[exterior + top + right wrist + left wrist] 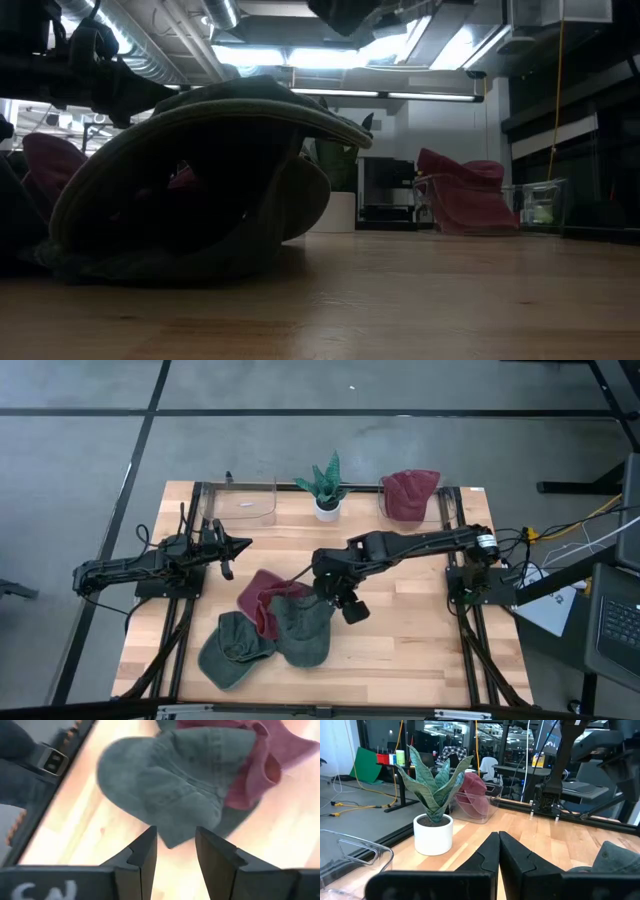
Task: Pick & Place hat
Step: Put the red cap into the right transparent bin
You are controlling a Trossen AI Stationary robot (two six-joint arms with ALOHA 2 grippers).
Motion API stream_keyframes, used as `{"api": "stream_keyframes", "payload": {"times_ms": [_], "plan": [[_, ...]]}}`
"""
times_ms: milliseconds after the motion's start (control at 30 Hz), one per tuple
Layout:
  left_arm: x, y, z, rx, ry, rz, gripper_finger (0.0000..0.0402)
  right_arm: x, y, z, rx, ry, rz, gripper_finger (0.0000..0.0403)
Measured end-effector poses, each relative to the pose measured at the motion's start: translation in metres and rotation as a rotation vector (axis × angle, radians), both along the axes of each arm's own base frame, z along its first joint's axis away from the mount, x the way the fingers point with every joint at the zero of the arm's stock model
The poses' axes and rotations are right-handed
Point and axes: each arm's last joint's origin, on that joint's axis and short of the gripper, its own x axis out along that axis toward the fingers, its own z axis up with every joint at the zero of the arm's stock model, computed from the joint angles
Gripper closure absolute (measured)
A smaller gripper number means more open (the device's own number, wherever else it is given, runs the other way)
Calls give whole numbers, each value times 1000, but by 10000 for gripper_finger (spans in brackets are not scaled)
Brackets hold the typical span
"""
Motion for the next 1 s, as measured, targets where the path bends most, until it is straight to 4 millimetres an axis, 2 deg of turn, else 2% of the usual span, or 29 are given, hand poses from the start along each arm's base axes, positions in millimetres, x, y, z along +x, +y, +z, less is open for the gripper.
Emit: {"api": "stream_keyframes", "payload": {"times_ms": [200,400,533,633,800,933,1000], "plan": [[0,0,0,0,0,0,398,-21,-3,-3,44,-12,-55,269],[0,0,0,0,1,0,397,-60,-5,-13,90,-70,-170,269],[0,0,0,0,1,0,398,-88,-5,-20,48,-164,-238,269],[0,0,0,0,0,0,398,-100,-7,-28,17,-230,-264,269],[0,0,0,0,0,0,398,-111,-9,-42,40,-259,-284,269],[0,0,0,0,0,0,398,-106,-8,-51,59,-355,-270,269],[0,0,0,0,0,0,398,-98,-11,-52,80,-416,-277,269]]}}
